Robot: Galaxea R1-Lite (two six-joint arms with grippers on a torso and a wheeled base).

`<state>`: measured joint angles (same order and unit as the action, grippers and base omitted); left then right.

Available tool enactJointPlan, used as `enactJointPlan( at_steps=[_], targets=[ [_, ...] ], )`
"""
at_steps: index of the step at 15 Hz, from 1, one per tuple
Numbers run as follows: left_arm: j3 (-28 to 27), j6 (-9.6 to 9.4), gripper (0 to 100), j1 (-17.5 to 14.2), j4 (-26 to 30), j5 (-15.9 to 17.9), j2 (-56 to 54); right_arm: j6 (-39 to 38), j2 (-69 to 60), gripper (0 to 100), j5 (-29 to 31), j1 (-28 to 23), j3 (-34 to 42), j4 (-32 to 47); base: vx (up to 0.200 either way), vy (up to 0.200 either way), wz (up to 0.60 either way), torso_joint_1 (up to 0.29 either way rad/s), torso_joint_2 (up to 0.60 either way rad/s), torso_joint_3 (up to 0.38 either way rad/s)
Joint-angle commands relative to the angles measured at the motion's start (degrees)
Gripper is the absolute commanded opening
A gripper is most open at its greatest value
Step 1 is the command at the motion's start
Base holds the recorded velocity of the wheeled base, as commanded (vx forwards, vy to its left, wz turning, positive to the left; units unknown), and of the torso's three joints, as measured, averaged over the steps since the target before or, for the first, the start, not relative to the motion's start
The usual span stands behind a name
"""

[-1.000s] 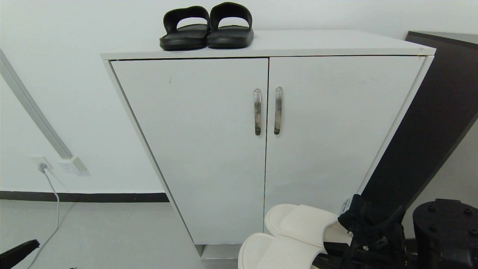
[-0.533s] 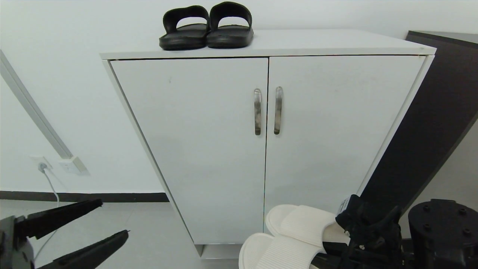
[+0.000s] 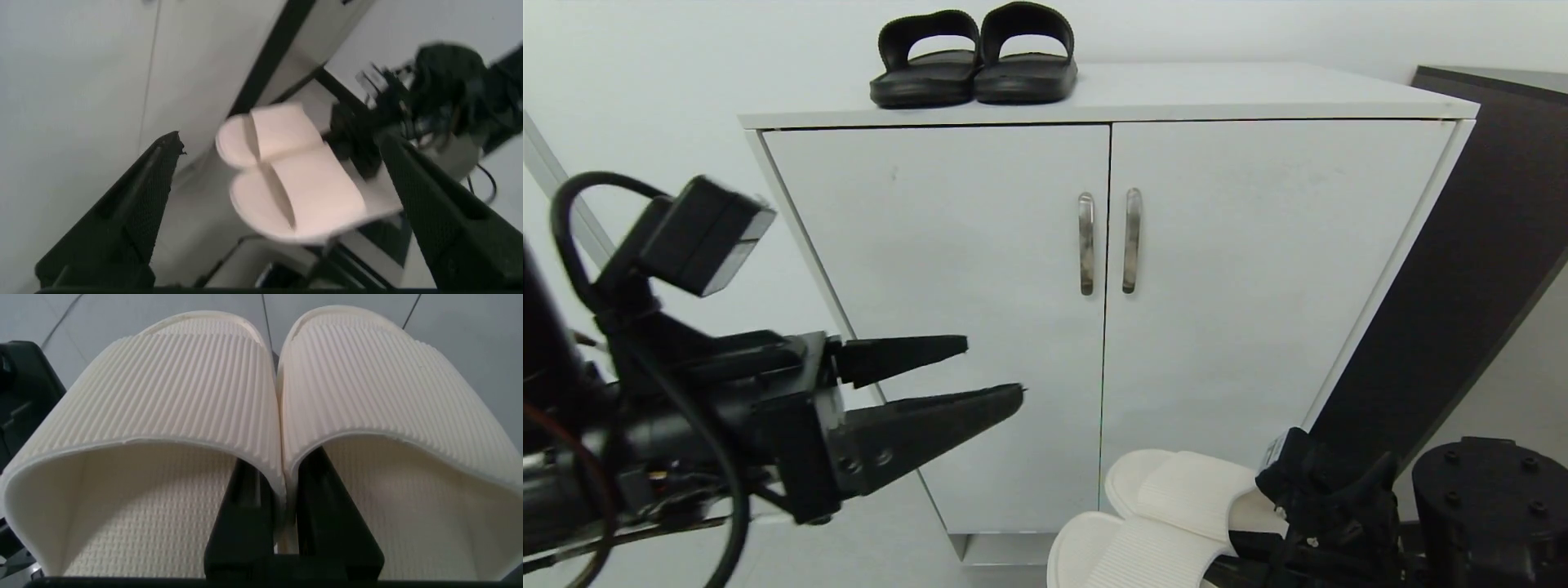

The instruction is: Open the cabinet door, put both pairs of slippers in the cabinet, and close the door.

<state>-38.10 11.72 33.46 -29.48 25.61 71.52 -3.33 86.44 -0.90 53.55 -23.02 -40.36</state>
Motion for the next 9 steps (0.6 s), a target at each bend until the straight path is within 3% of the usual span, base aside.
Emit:
enactJointPlan(
  at_steps=[1, 4, 6, 8, 9],
  targets=[
    [-3.30, 0.41, 100, 4.51, -8.58, -1.09, 12.15, -0.01, 0.48, 0, 0.02, 0.06, 0.25, 0.02, 0.000, 0.000, 0.00, 0.000, 0.00, 0.000],
    [-9.10, 2.35, 100, 7.32, -9.63, 1.11, 15.75, -0.10, 1.54, 0, -0.15, 0.06, 0.43, -0.07, 0.000, 0.000, 0.00, 0.000, 0.00, 0.000],
    [-14.81, 7.18, 100, 7.32, -9.63, 4.27, 19.36, -0.10, 1.54, 0, -0.15, 0.06, 0.52, -0.07, 0.000, 0.000, 0.00, 0.000, 0.00, 0.000],
    [-22.81, 13.77, 100, 6.79, -9.81, 7.17, 25.25, -0.10, 1.62, 0, -0.15, 0.06, 0.60, -0.07, 0.000, 0.000, 0.00, 0.000, 0.00, 0.000],
    [-23.69, 12.81, 100, 6.88, -9.72, 6.03, 26.30, -0.10, 1.54, 0, -0.24, 0.06, 0.60, -0.07, 0.000, 0.000, 0.00, 0.000, 0.00, 0.000]
  ],
)
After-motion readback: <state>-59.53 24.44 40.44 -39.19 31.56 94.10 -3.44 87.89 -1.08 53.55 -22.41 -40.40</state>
